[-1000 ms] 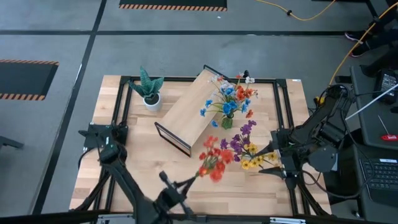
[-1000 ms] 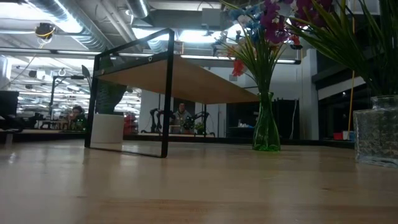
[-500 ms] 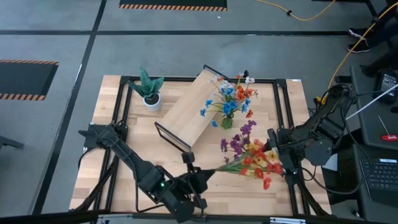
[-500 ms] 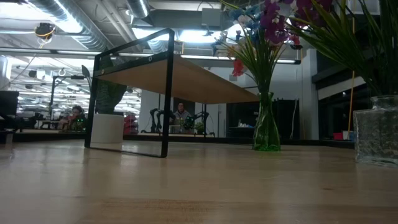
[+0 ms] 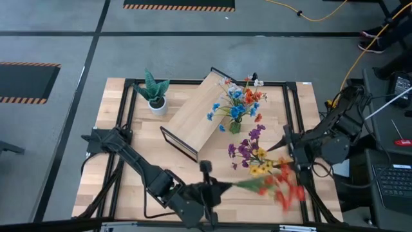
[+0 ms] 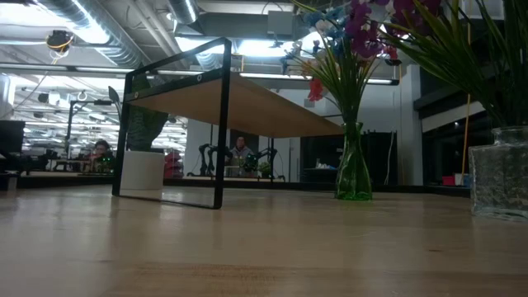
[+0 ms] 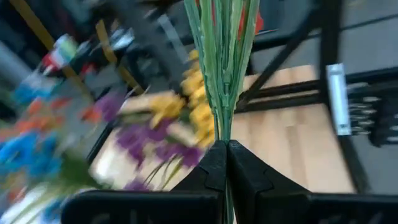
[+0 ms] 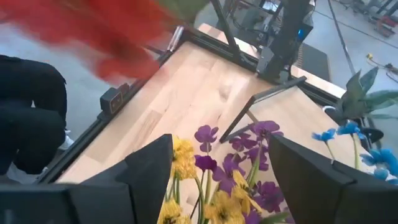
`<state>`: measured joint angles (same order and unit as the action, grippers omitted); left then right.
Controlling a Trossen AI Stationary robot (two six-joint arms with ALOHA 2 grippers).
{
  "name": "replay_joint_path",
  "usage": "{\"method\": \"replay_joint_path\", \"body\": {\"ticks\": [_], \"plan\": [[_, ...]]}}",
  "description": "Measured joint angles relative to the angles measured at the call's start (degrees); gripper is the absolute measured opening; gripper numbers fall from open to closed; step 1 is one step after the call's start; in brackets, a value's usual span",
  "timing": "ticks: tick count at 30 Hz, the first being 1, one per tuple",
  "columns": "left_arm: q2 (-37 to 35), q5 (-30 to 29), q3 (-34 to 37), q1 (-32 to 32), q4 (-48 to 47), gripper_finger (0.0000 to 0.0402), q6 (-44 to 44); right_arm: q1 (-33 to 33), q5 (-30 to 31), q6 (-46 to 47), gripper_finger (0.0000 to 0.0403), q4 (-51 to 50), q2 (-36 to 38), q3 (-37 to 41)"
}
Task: Pick and place flowers into a vace then onto a shelf
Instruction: Put the red flowers into the transparent vase
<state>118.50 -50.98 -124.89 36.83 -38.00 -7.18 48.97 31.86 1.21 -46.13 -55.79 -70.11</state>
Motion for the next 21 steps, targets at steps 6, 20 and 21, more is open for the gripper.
{"method": "replay_joint_path", "body": {"ticks": [6, 20, 21], "plan": [[0.05, 8.05, 0.87, -1.95, 12.16, 0.0002, 14.74, 0.0, -0.02, 0.17, 0.0266, -0.8, 1.29, 0.0], [0.13, 20.38, 3.62, -9.08, 31.03, 0.0002, 33.31, 5.59, 3.75, 7.81, 0.0266, -7.28, 1.24, 0.04], [0.13, 20.84, 3.62, -9.35, 31.15, 0.0002, 33.9, 6.17, 4.77, 7.64, 0.0266, -7.25, 1.24, 0.04]]}}
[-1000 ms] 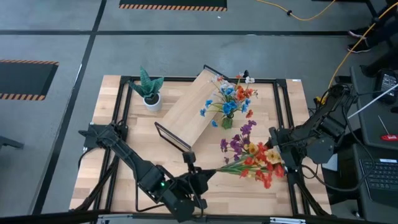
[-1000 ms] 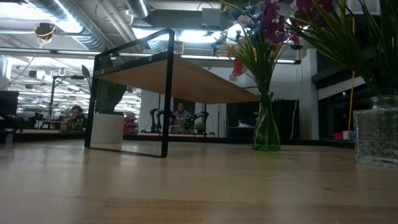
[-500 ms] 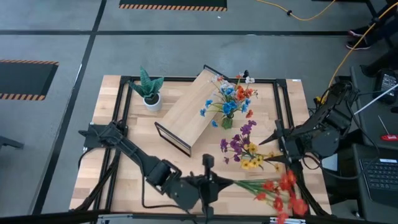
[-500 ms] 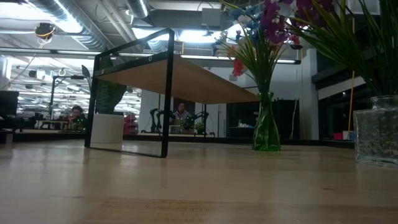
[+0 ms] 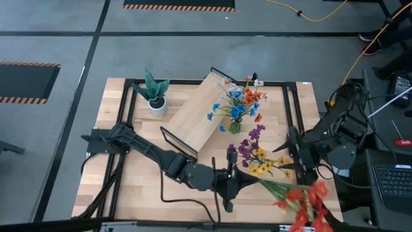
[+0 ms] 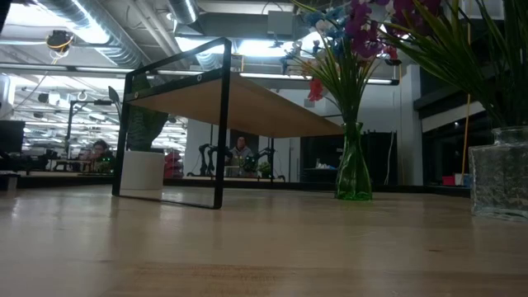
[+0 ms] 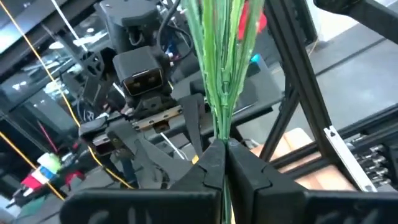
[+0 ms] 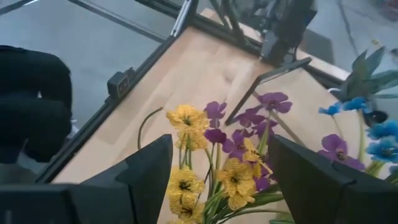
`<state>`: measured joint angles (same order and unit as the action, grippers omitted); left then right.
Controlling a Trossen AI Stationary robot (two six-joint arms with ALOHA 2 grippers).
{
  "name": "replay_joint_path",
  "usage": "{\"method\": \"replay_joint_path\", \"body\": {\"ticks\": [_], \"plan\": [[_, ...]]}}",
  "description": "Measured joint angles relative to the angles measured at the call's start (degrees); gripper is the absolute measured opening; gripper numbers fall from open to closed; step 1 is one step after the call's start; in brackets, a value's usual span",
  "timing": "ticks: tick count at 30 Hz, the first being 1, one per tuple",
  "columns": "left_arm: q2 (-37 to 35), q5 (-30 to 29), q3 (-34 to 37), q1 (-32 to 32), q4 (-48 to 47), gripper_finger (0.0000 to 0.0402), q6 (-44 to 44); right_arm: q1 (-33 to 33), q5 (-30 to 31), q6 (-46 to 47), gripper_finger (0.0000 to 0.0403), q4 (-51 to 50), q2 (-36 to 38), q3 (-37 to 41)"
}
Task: Pick and place flowers into a vace then onto a shelf
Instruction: Put the red flowers into the transparent vase
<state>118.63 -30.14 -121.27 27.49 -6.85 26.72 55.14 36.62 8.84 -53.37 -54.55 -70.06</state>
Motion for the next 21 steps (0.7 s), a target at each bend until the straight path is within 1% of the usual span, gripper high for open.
{"method": "replay_joint_path", "body": {"ticks": [3, 5, 9, 11, 14, 16, 19, 21], "plan": [[0.0, 1.77, 0.09, -1.52, 1.94, 0.0002, 0.65, 1.16, 3.89, -0.87, 0.0266, 1.43, -0.04, 0.5], [0.0, 3.62, 0.09, -2.79, 5.13, 0.0002, 2.24, 1.5, 4.91, -2.16, 0.0266, 3.98, -0.01, 1.5], [0.0, 11.47, 0.09, -5.0, 12.85, 0.0002, 4.55, 1.54, 4.91, -8.97, 0.0266, 14.02, -0.06, 4.44], [0.0, 14.37, 0.09, -5.88, 13.79, 0.0002, 4.57, 1.53, 4.89, -12.91, 0.0266, 17.9, -0.17, 4.94], [0.0, 14.81, 0.09, -7.23, 13.9, 0.0002, 4.22, 1.53, 4.95, -16.29, 0.0266, 22.55, 0.0, 4.94], [0.0, 15.15, 0.09, -7.96, 14.87, 0.0002, 4.07, 1.45, 5.07, -16.92, 0.0266, 24.39, 0.0, 4.94], [0.0, 18.06, 0.09, -8.69, 16.37, 0.0002, 3.66, 0.62, 5.83, -17.62, 0.0266, 26.15, -0.04, 4.94], [0.0, 20.03, 0.09, -8.88, 16.57, 0.0002, 3.31, 0.15, 6.08, -20.27, 0.0266, 28.19, -0.01, 4.94]]}}
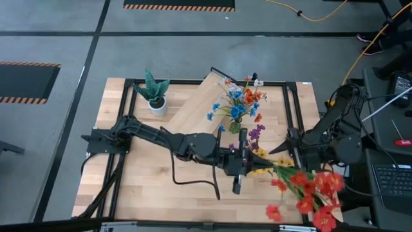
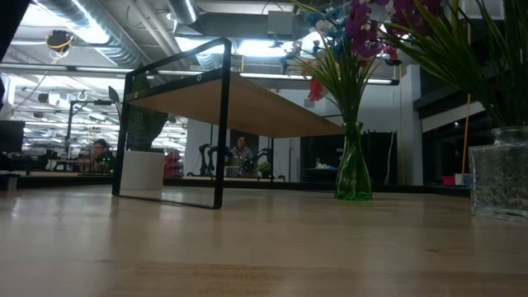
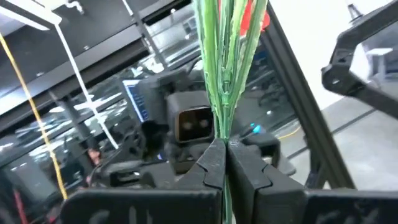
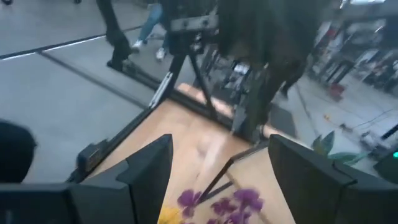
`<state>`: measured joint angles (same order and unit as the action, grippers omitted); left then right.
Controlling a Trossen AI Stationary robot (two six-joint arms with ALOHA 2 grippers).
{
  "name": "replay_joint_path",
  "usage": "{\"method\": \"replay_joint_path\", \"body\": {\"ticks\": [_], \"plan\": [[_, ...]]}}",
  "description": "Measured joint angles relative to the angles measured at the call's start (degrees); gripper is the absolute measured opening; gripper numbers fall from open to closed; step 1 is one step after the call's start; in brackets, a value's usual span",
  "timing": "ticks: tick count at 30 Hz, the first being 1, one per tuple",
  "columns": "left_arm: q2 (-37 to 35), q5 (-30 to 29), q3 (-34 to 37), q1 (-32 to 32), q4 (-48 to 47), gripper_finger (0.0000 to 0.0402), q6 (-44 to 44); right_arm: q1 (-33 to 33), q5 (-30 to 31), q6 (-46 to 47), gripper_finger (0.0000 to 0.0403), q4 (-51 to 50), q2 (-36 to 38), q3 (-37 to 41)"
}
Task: Pick and place flowers into a vace then onto a shelf
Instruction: Put the red flowers into the transparent vase
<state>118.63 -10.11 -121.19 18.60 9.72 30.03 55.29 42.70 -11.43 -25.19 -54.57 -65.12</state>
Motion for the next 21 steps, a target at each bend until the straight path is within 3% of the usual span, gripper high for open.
{"method": "replay_joint_path", "body": {"ticks": [8, 21], "plan": [[0.0, 1.35, 0.0, -0.22, -0.02, 0.0002, -0.76, -0.03, -0.26, -11.38, 0.0266, 12.55, -0.02, -0.07], [0.44, 2.57, -0.04, -2.58, 2.68, 0.0002, -3.29, -0.61, -2.32, -11.61, 0.0266, 14.12, -0.38, -0.07]]}}
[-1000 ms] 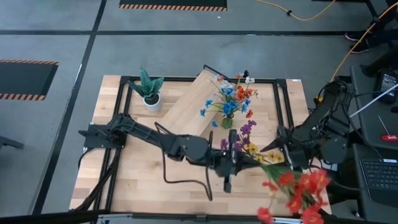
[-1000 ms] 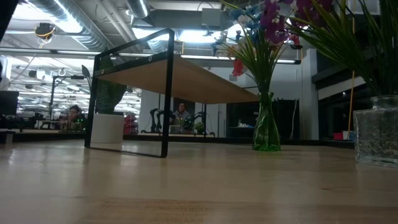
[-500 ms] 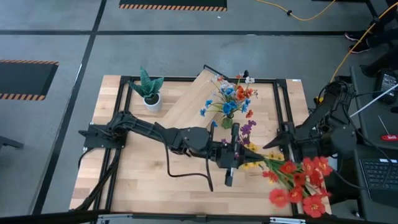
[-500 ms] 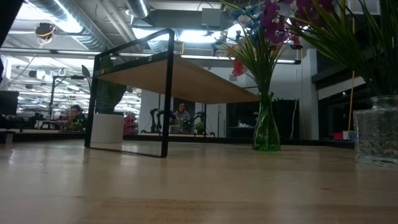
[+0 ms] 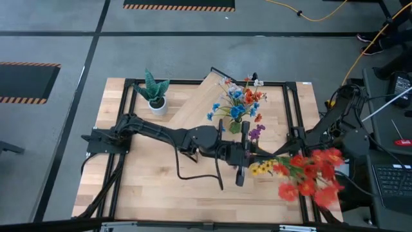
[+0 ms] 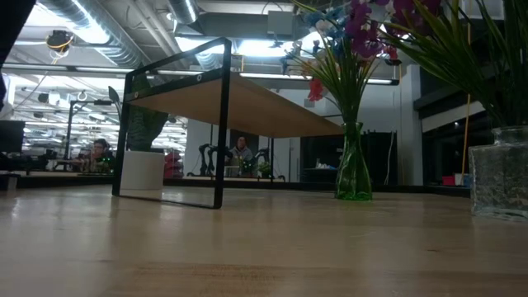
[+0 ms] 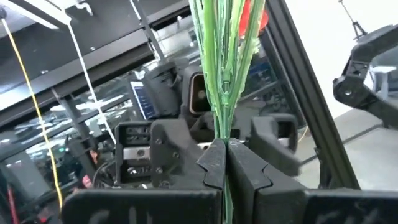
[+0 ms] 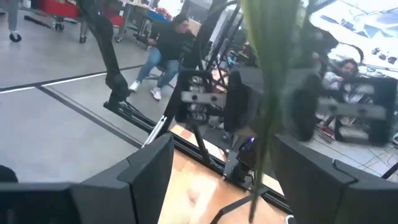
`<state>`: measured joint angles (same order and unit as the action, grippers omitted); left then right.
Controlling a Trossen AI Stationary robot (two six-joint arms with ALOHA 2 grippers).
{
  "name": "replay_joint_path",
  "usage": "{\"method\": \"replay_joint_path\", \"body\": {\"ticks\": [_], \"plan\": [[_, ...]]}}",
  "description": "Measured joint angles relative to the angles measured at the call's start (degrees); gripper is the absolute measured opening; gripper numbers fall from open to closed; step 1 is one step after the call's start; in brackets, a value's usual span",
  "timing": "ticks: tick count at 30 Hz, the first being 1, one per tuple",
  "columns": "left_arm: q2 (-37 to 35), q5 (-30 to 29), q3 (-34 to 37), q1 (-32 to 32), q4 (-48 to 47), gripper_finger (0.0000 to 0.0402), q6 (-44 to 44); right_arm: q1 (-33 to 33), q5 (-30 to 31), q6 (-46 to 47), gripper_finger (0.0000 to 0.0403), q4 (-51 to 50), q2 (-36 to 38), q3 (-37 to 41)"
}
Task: Pick and place flowers into a vace then onto a shelf
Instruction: Put the red flowers into the transparent vase
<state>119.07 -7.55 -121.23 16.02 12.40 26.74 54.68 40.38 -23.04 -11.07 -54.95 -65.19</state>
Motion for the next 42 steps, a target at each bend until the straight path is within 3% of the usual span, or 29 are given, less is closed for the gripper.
{"method": "replay_joint_path", "body": {"ticks": [5, 19, 33, 42], "plan": [[0.15, 4.39, 0.0, -1.54, 0.82, 0.0002, -2.39, -2.3, -0.25, -0.07, 0.0266, 0.21, -0.79, -0.02], [0.21, 4.95, 0.0, -1.71, -0.37, 0.0002, -3.48, -7.17, -3.17, -0.01, 0.0264, 0.61, -1.5, 0.01], [0.21, 4.69, 0.0, -1.58, -0.75, 0.0002, -3.09, -3.46, -2.93, -1.68, 0.0175, 1.09, 0.04, -0.06], [0.21, 4.49, 0.0, -1.73, -0.64, 0.0002, -3.48, -5.03, -3.2, -1.43, 0.017, 1.09, 0.01, -0.08]]}}
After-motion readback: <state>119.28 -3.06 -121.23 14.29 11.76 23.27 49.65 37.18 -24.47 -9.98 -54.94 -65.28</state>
